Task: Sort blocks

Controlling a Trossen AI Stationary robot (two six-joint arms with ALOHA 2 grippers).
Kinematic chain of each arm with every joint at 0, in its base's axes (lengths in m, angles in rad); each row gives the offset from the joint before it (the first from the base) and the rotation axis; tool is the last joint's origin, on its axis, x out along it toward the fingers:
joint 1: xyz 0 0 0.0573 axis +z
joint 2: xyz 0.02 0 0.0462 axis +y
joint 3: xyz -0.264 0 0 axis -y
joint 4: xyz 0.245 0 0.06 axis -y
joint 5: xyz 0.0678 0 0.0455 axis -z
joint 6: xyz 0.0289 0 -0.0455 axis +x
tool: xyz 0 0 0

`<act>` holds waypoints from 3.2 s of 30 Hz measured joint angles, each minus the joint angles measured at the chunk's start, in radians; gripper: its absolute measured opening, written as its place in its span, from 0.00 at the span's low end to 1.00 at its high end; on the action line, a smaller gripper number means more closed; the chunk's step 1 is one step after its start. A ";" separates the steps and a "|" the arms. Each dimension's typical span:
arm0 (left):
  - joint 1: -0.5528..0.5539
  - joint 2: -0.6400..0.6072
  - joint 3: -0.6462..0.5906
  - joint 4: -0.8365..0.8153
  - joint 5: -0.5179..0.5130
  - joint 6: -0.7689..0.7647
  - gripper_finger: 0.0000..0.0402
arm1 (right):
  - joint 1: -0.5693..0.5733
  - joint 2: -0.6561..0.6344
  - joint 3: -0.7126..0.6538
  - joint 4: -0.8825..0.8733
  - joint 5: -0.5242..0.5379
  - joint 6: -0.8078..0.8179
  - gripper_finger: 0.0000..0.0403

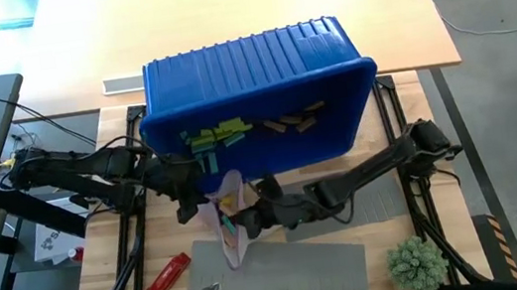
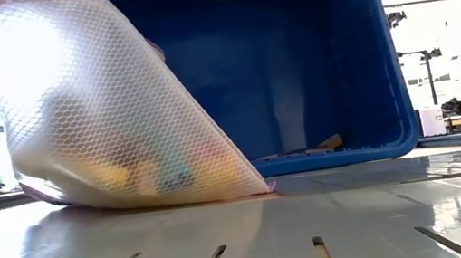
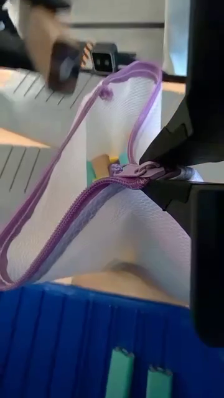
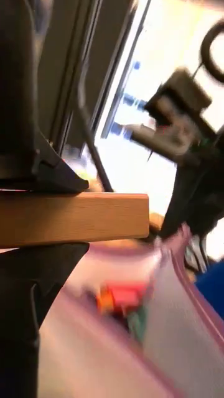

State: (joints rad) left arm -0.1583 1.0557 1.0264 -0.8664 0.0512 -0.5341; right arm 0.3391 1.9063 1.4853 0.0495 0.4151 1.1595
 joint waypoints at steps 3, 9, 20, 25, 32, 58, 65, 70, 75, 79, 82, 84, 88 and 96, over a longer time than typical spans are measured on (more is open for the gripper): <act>0.004 0.000 0.000 0.006 0.023 0.013 0.00 | 0.007 0.035 0.002 0.105 0.012 0.065 0.22; -0.009 -0.007 0.000 0.042 0.081 0.049 0.00 | 0.000 0.085 0.077 0.088 0.098 0.069 0.22; -0.060 -0.046 0.000 0.100 0.138 0.023 0.00 | -0.006 0.128 0.158 -0.046 0.147 -0.067 0.22; -0.060 -0.093 0.000 0.103 0.107 -0.010 0.00 | 0.046 0.126 0.159 -0.136 0.141 -0.115 0.22; -0.060 -0.144 0.001 0.121 0.100 -0.008 0.00 | 0.057 0.127 0.158 -0.393 0.145 -0.002 0.28; -0.176 -0.093 0.001 0.110 0.074 -0.189 0.00 | -0.258 -0.255 0.037 -0.805 -0.112 -0.557 0.53; -0.212 -0.023 0.001 0.110 0.070 -0.269 0.00 | -0.420 -0.241 -0.302 -0.444 -0.069 -0.574 0.53; -0.208 0.016 0.001 0.112 0.076 -0.313 0.00 | -0.537 -0.170 -0.456 -0.172 -0.063 -0.714 0.53; -0.183 0.047 0.001 0.113 0.091 -0.338 0.00 | -0.629 -0.069 -0.463 -0.106 -0.048 -0.827 0.53; -0.163 0.061 0.001 0.110 0.089 -0.351 0.00 | -0.688 -0.036 -0.454 -0.094 -0.068 -0.853 0.53; -0.148 0.065 0.001 0.110 0.086 -0.355 0.00 | -0.728 -0.007 -0.453 -0.086 -0.160 -0.899 0.53; -0.138 0.067 0.001 0.112 0.086 -0.355 0.00 | -0.749 0.021 -0.451 -0.079 -0.228 -0.906 0.53; -0.113 0.068 0.001 0.112 0.086 -0.355 0.00 | -0.769 0.046 -0.448 -0.095 -0.357 -0.898 0.53; -0.080 0.068 0.001 0.112 0.083 -0.354 0.00 | -0.701 0.028 -0.451 -0.073 -0.285 -0.914 0.53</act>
State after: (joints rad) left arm -0.2388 1.1240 1.0275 -0.7546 0.1341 -0.8885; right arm -0.3618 1.9348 1.0340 -0.0230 0.1303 0.2456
